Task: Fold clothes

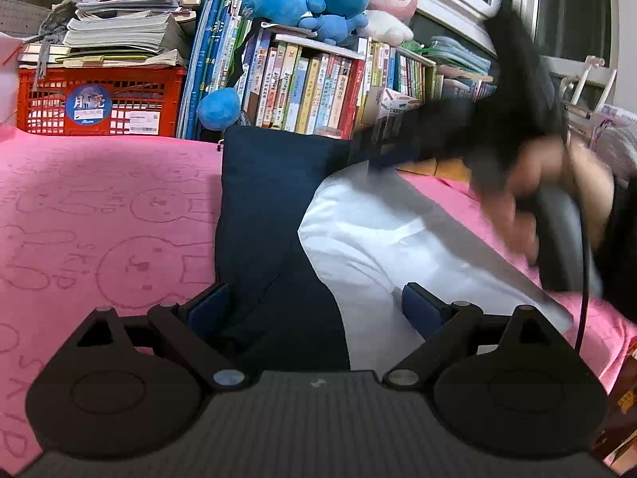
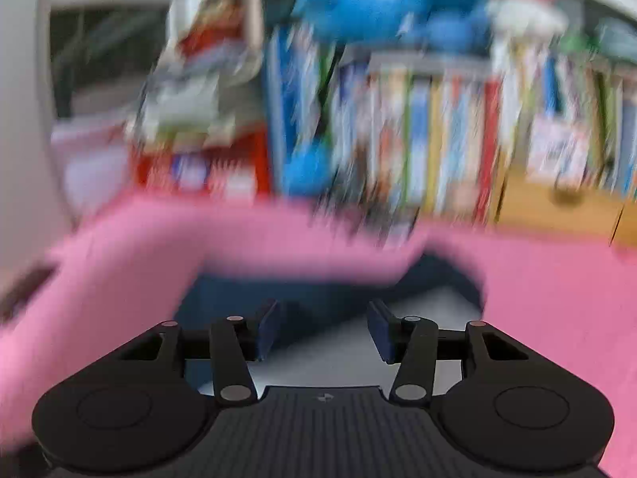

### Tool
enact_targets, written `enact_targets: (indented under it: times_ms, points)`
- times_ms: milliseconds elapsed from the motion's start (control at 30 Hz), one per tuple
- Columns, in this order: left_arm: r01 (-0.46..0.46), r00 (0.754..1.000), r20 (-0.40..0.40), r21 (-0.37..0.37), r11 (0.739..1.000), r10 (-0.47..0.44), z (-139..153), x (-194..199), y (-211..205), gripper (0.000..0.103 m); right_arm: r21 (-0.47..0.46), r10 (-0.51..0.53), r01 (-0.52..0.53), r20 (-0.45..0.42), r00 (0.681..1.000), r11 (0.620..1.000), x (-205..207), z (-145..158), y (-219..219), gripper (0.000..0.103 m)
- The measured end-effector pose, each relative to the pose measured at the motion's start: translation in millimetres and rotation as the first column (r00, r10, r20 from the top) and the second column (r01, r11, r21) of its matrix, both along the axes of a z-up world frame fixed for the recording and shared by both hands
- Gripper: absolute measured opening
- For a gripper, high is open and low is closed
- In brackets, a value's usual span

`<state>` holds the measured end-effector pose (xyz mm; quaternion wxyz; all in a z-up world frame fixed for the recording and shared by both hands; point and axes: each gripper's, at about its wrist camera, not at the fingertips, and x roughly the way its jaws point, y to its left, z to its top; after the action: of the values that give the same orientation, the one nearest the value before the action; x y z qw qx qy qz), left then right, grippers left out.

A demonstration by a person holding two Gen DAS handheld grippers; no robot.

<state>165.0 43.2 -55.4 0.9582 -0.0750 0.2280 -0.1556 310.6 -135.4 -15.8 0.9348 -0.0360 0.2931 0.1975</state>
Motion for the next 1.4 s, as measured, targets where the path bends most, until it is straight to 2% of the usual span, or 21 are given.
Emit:
enact_targets:
  times_ms: [33, 133, 200, 333, 400, 433, 500, 533, 600, 667, 700, 767, 800, 833, 867, 967, 1067, 1133, 1233, 1300, 1400]
  points:
    - [-0.004, 1.000, 0.002, 0.001, 1.000, 0.004, -0.1, -0.8, -0.6, 0.096, -0.023, -0.006, 0.006, -0.024, 1.000, 1.000, 0.7, -12.0, 9.8, 0.050]
    - [-0.006, 1.000, -0.015, 0.020, 1.000, 0.006, 0.8, 1.8, -2.3, 0.096, -0.041, -0.046, 0.046, 0.007, 0.999, 0.998, 20.7, -27.6, 33.1, 0.051]
    - [0.004, 1.000, -0.031, 0.030, 1.000, -0.003, 1.8, 4.5, -1.5, 0.098, -0.056, -0.054, 0.056, 0.035, 0.998, 0.997, 36.5, -24.1, 49.5, 0.059]
    - [0.038, 0.998, -0.049, 0.046, 0.998, -0.035, 1.5, 4.9, 2.4, 0.100, -0.068, -0.113, 0.113, 0.017, 0.993, 0.991, 44.8, -10.4, 55.2, 0.061]
    - [0.042, 0.999, -0.036, 0.060, 0.997, -0.040, -0.5, -0.2, 2.7, 0.102, -0.031, -0.119, 0.119, 0.025, 0.993, 0.992, 15.3, 3.5, 40.7, 0.070]
    - [0.043, 0.999, -0.030, 0.067, 0.997, -0.042, -1.6, -2.9, 2.9, 0.102, 0.011, -0.109, 0.109, 0.063, 0.992, 0.994, -7.7, 10.1, 30.2, 0.075]
    - [0.034, 0.999, -0.033, 0.073, 0.997, -0.032, -0.5, -6.6, 2.3, 0.102, 0.092, -0.127, 0.114, 0.143, 0.982, 0.989, -61.9, 15.8, 1.9, 0.090]
    - [0.028, 0.999, -0.040, 0.075, 0.997, -0.025, 0.9, -7.8, 2.1, 0.102, 0.119, -0.144, 0.126, 0.157, 0.977, 0.985, -83.6, 12.2, -13.7, 0.090]
    - [0.018, 0.998, -0.059, 0.078, 0.997, -0.014, 4.8, -13.0, 3.5, 0.102, 0.095, -0.201, 0.191, 0.107, 0.974, 0.977, -117.9, -11.2, -36.4, 0.089]
    - [0.007, 0.999, -0.054, 0.081, 0.997, -0.002, 7.5, -23.4, 9.8, 0.102, 0.069, -0.259, 0.255, 0.059, 0.964, 0.964, -152.2, -34.5, -59.0, 0.084]
    - [-0.004, 0.999, -0.043, 0.083, 0.997, 0.007, 8.6, -31.0, 14.9, 0.102, 0.085, -0.295, 0.290, 0.051, 0.954, 0.953, -171.7, -42.2, -65.2, 0.084]
    - [-0.040, 0.998, -0.038, 0.092, 0.995, 0.043, 9.7, -44.3, 24.3, 0.103, 0.226, -0.285, 0.264, 0.067, 0.956, 0.938, -212.9, -48.2, -75.8, 0.085]
    - [-0.062, 0.997, -0.047, 0.091, 0.994, 0.067, 10.2, -51.0, 28.9, 0.103, 0.269, -0.255, 0.228, 0.068, 0.965, 0.936, -225.6, -48.7, -76.9, 0.087]
    - [-0.078, 0.995, -0.062, 0.085, 0.993, 0.083, 11.0, -53.3, 31.9, 0.103, 0.271, -0.225, 0.199, 0.069, 0.972, 0.942, -232.8, -47.8, -74.1, 0.088]
    - [-0.095, 0.992, -0.076, 0.084, 0.992, 0.101, 13.3, -57.1, 31.9, 0.103, 0.226, -0.220, 0.196, 0.081, 0.972, 0.954, -237.9, -43.6, -68.3, 0.088]
    - [-0.136, 0.984, -0.100, 0.122, 0.983, 0.149, 23.6, -73.0, 20.8, 0.103, 0.112, -0.273, 0.261, 0.115, 0.955, 0.959, -251.2, -31.2, -56.7, 0.090]
    - [-0.151, 0.978, -0.111, 0.188, 0.970, 0.174, 41.5, -94.6, 1.3, 0.103, 0.144, -0.268, 0.250, 0.117, 0.956, 0.957, -272.0, -21.2, -59.6, 0.093]
    - [-0.162, 0.975, -0.119, 0.188, 0.969, 0.187, 53.2, -114.5, -10.0, 0.103, 0.157, -0.274, 0.256, 0.110, 0.955, 0.954, -291.1, -14.5, -64.1, 0.094]
    - [-0.158, 0.984, -0.059, 0.147, 0.976, 0.168, 72.0, -162.8, -22.2, 0.103, 0.158, -0.304, 0.284, 0.118, 0.946, 0.946, -330.6, -1.1, -66.0, 0.095]
    - [-0.163, 0.985, -0.028, 0.161, 0.973, 0.170, 82.8, -195.4, -22.0, 0.103, 0.176, -0.327, 0.303, 0.131, 0.936, 0.937, -363.1, 7.6, -67.7, 0.096]
    - [-0.156, 0.988, 0.007, 0.179, 0.971, 0.157, 100.4, -220.7, -27.6, 0.103, 0.200, -0.276, 0.236, 0.206, 0.939, 0.951, -408.6, 20.3, -66.5, 0.103]
